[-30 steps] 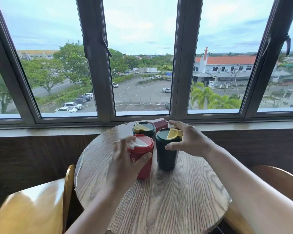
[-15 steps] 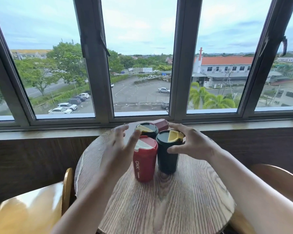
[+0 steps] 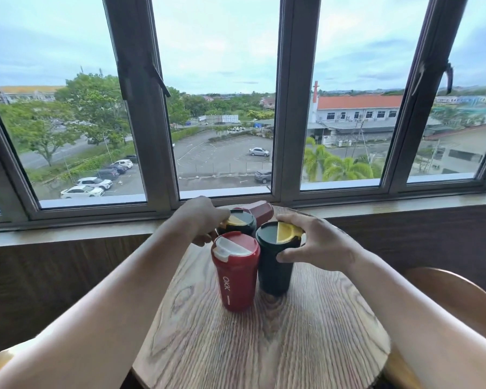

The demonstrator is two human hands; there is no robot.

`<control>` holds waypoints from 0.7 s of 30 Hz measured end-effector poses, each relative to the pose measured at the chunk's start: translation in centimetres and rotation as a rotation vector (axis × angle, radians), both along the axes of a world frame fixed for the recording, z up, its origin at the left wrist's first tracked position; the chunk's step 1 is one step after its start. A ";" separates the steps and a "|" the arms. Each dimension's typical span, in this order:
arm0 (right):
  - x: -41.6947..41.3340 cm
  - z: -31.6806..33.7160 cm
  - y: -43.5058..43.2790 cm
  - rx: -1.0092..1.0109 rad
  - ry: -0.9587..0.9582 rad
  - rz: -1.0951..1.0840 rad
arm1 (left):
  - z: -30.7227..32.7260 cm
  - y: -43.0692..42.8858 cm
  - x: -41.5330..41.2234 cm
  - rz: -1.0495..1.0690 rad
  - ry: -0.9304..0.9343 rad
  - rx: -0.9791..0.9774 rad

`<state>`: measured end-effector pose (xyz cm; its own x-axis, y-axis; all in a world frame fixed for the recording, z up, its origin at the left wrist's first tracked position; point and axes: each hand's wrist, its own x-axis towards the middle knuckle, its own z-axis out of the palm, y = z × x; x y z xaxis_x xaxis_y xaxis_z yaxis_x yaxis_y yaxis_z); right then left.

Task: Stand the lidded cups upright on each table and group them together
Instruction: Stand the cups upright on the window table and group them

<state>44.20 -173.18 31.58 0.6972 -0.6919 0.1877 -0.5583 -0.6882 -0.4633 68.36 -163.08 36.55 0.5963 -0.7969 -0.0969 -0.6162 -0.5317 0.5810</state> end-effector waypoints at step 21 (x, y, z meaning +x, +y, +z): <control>0.0 -0.7 -0.9 0.010 0.005 -0.007 | -1.1 -1.1 2.0 -0.260 -0.048 -0.294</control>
<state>44.24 -174.12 30.92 0.6933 -0.6986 0.1770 -0.5655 -0.6797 -0.4672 70.31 -164.20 35.42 0.3688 -0.9117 0.1809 -0.7389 -0.1695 0.6521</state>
